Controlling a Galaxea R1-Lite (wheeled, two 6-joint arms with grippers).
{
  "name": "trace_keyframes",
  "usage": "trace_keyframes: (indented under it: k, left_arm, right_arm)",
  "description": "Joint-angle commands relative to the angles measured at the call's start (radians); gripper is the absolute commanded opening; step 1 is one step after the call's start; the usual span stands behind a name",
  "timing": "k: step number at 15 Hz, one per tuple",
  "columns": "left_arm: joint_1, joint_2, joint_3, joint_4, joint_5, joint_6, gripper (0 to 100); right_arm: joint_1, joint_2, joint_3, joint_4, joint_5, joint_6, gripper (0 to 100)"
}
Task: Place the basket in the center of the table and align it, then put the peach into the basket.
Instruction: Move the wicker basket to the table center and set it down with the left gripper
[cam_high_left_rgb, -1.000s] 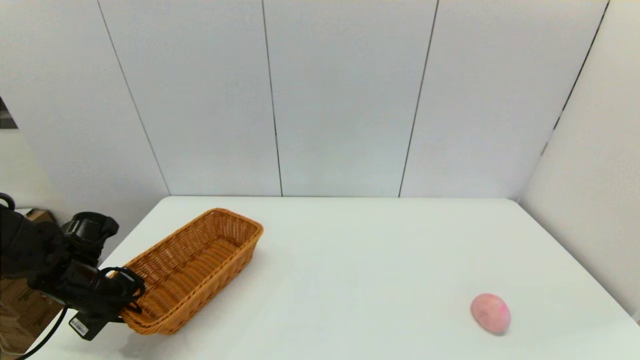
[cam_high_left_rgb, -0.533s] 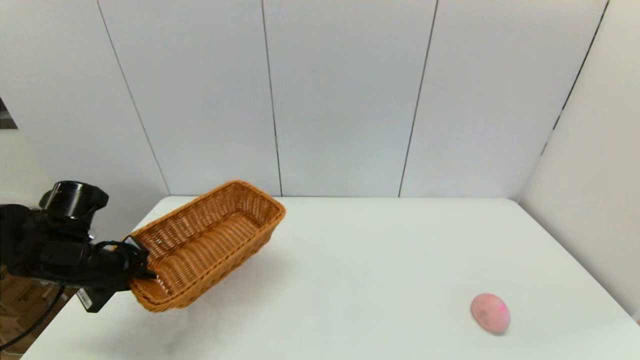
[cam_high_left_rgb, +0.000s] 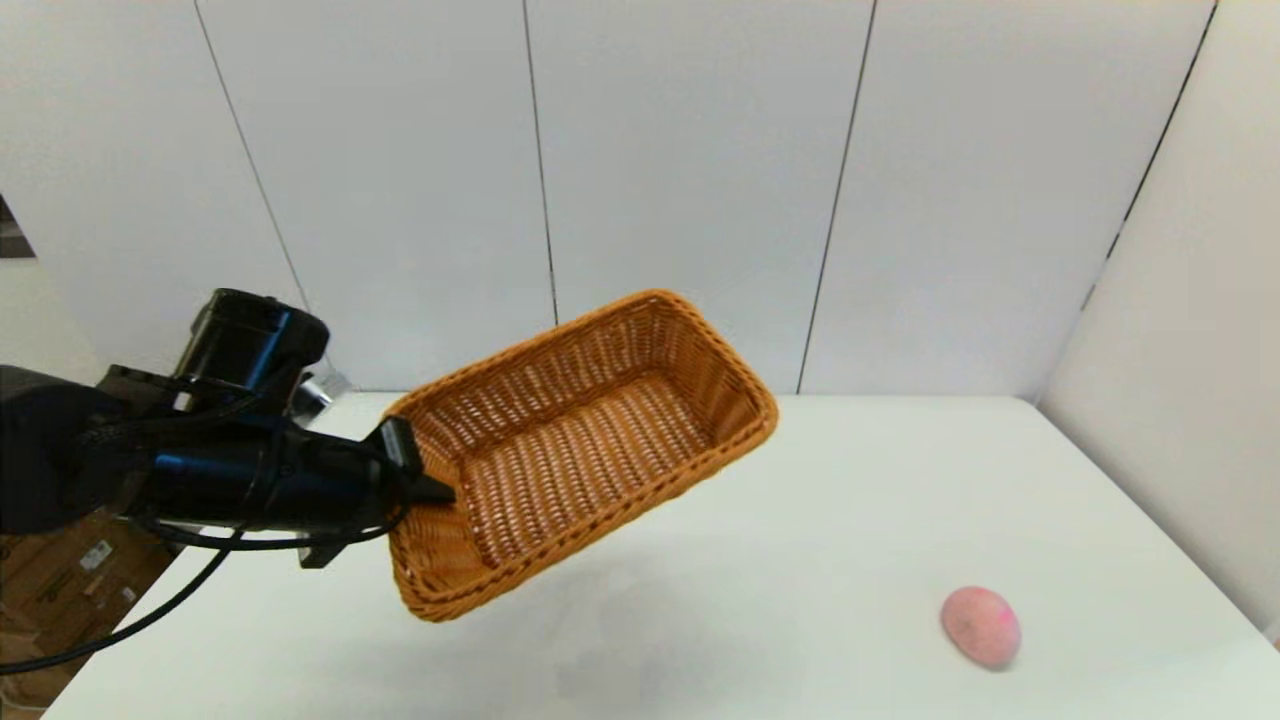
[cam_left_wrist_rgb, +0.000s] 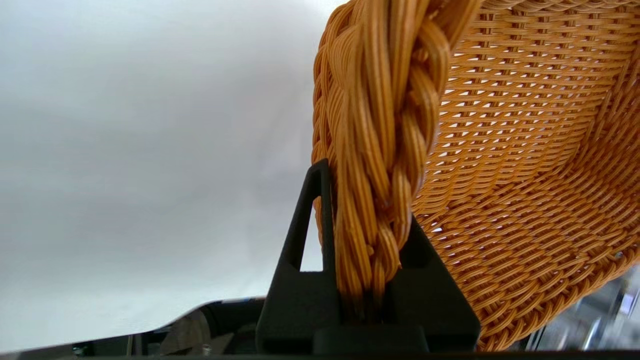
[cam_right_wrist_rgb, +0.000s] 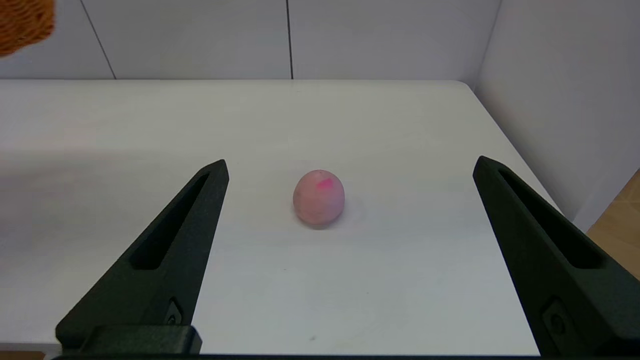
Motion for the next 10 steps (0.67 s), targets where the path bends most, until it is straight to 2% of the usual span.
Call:
trace_keyframes:
  k: [1, 5, 10]
  left_arm:
    - [-0.133, 0.178, -0.047, 0.000, -0.004, 0.087, 0]
    - [-0.238, 0.272, -0.050, -0.002, 0.001, 0.112, 0]
    - [-0.245, 0.339, -0.041, -0.014, -0.007, 0.214, 0]
  right_arm:
    - [0.000, 0.001, 0.000, 0.000, 0.000, 0.000, 100]
    - [0.000, 0.001, 0.000, 0.002, 0.000, 0.002, 100]
    - [0.000, 0.001, 0.000, 0.000, -0.002, 0.006, 100]
